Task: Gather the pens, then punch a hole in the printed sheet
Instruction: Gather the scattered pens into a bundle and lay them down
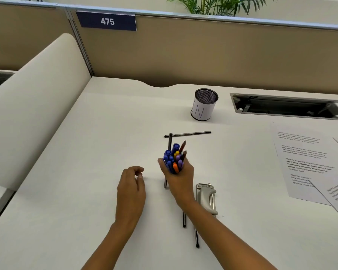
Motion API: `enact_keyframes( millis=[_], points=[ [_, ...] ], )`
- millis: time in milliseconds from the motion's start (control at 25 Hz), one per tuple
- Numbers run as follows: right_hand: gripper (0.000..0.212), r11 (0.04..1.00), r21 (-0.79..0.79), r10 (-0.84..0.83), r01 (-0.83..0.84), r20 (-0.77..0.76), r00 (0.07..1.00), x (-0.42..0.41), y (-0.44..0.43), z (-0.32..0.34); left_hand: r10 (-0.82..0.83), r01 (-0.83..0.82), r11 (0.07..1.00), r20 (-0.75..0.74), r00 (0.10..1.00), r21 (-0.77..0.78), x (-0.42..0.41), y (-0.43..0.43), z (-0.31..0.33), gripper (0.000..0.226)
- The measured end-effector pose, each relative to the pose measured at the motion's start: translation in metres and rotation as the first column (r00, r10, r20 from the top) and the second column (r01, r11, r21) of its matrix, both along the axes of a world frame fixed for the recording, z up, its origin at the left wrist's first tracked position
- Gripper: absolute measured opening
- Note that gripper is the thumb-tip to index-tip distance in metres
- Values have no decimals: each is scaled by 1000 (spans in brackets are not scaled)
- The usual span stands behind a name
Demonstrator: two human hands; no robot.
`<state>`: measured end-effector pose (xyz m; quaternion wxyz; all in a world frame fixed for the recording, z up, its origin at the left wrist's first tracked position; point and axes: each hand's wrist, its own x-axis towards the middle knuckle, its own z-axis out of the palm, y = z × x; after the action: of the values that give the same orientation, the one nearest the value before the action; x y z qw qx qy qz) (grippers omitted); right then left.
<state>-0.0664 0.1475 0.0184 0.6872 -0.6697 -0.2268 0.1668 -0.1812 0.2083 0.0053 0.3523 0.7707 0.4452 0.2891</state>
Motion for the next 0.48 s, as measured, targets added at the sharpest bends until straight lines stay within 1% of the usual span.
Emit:
enact_keyframes(
  millis=[80, 160, 200, 320, 400, 480],
  points=[
    [21, 995, 26, -101, 101, -3, 995, 7, -1, 8, -56, 56, 998, -20, 998, -4, 6, -15, 1, 15],
    [24, 982, 49, -182, 180, 28, 983, 21, -5, 19, -137, 137, 991, -36, 990, -13, 16, -32, 2, 11],
    [24, 981, 37, -191, 189, 61, 980, 30, -9, 25, -177, 176, 984, -38, 984, -26, 22, -40, 2, 11],
    [22, 989, -68, -111, 128, 213, 971, 56, -21, 40, -251, 244, 966, -83, 964, -84, 45, -62, 3, 21],
    [24, 984, -133, -70, 116, 309, 948, 68, -26, 43, -246, 230, 966, -140, 959, -120, 58, -69, 2, 28],
    [30, 976, -164, -74, 140, 356, 932, 78, -30, 43, -246, 221, 965, -188, 951, -144, 67, -71, 2, 32]
  ],
)
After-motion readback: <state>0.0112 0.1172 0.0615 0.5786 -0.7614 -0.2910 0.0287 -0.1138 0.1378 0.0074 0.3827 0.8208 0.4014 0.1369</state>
